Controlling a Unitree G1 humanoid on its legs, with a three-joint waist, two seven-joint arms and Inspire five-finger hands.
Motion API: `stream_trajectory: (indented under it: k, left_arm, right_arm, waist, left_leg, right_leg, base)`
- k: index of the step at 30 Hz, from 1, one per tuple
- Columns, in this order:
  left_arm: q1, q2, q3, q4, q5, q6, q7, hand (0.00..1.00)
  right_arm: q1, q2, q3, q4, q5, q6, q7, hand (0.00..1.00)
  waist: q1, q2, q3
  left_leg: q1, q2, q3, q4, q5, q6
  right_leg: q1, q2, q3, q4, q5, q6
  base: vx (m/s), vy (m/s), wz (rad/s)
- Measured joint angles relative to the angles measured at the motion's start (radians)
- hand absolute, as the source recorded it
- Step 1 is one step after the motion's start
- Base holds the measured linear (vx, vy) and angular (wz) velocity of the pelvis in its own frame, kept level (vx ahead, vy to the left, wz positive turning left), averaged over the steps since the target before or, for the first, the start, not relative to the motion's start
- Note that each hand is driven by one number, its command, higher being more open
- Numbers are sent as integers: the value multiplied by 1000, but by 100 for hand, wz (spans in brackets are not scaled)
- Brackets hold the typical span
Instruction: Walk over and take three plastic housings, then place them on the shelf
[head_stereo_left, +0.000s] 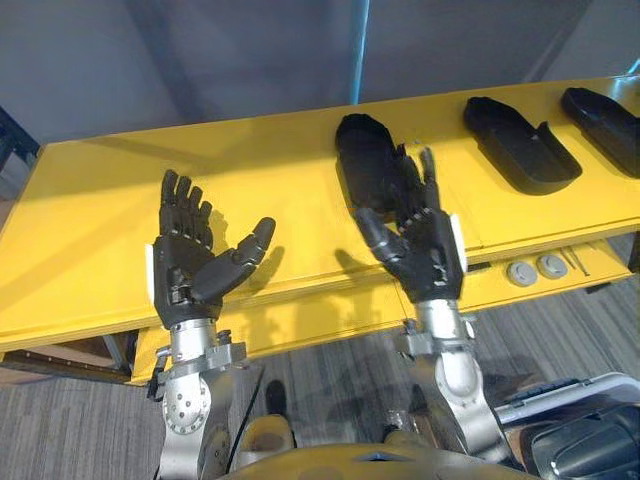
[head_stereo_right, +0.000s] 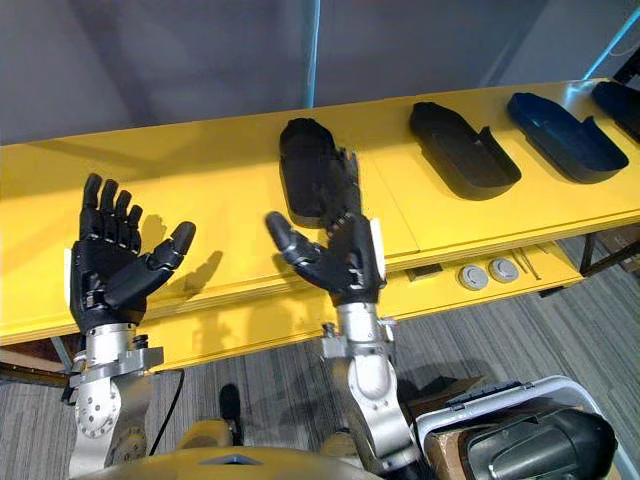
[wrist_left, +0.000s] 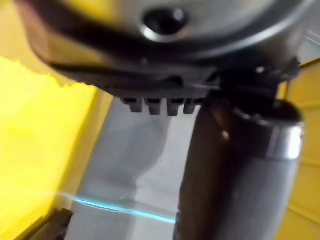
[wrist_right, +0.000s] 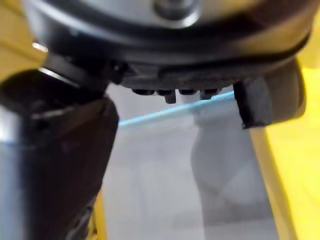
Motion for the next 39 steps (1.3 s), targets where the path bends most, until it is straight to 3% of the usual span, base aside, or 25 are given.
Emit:
stream_trajectory:
  k: [5, 11, 14, 18, 21, 24, 28, 31, 34, 36, 39]
  left_arm:
    - [26, -1, 20, -17, -40, -24, -24, 100]
    - [13, 8, -21, -17, -73, -73, -58, 100]
    - [-16, 22, -68, -17, -59, -117, -30, 100]
    - [-85, 67, -187, -17, -36, -149, -52, 100]
    - [-153, 84, -319, -13, -34, -143, -80, 100]
    - [-230, 87, -416, 20, -13, -117, -69, 100]
    - [-237, 89, -446, 38, 90, -70, 30, 100]
    - [-215, 87, -408, 34, 75, -55, 7, 100]
    - [-179, 78, -374, 21, 25, -55, -62, 100]
    - [-157, 66, -373, 7, -12, -64, -96, 100]
    - [-145, 66, -375, -4, -53, -84, -147, 100]
  right_arm:
    - [112, 0, -100, -24, -3, 0, -6, 100]
    - [181, 5, -231, -23, -64, 34, -190, 100]
    - [226, 19, -318, -23, -64, 53, -283, 100]
    - [316, 55, -406, -23, -59, 51, -340, 100]
    - [370, 54, -404, -23, -57, 44, -332, 100]
    - [395, 54, -394, -14, -35, 16, -307, 100]
    - [379, 42, -296, -6, 27, -41, -209, 100]
    - [265, -28, -200, 49, 27, -38, -152, 100]
    - [186, -54, -126, 75, 26, -29, -157, 100]
    - [163, -54, -95, 69, 26, -29, -179, 100]
    - [164, -18, -91, 68, 26, -30, -223, 100]
  waist:
    - [-34, 8, -19]
    - [-61, 2, -39]
    - [-95, 1, -40]
    - [-157, 1, -51]
    - [-199, -1, -73]
    - [-223, -5, -80]
    - [-195, -2, -96]
    - [-141, 19, -104]
    - [-77, 32, -102]
    - [-54, 33, -81]
    - [-53, 29, -25]
  left_leg:
    - [10, 5, 42, 0, -14, -6]
    - [30, 12, 113, 0, -21, -1]
    - [57, 15, 167, 0, -35, -4]
    - [112, 19, 275, 0, -67, -13]
    - [152, 26, 376, 0, -90, -24]
    - [186, 33, 414, 7, -126, -38]
    - [128, -1, 84, 160, -295, -15]
    - [24, -3, -83, 357, -402, 27]
    - [-22, -1, -124, 432, -440, 42]
    - [-40, -1, -148, 484, -464, 46]
    - [-44, -7, -153, 581, -513, 51]
  right_leg:
    - [-20, 0, 42, 1, 1, 1]
    - [-50, 2, 114, 3, 6, 2]
    - [-58, 3, 167, 3, 15, 2]
    - [-77, 8, 274, 1, 25, 7]
    - [-104, 23, 370, -1, 41, 8]
    - [-120, 48, 448, 1, 51, 6]
    - [-157, 109, 579, 5, 62, -17]
    - [-211, 164, 639, 34, 76, -19]
    - [-248, 185, 652, 79, 78, -19]
    - [-265, 192, 622, 132, 65, -20]
    - [-280, 197, 606, 222, 45, -9]
  base:
    - [13, 0, -24]
    - [26, 4, -34]
    - [35, 25, -55]
    - [17, 32, -76]
    - [20, 26, -89]
    - [-4, -11, -90]
    - [-19, -40, -110]
    - [-7, 4, -70]
    - [-21, 40, -26]
    - [-75, 41, 3]
    - [-142, 76, -11]
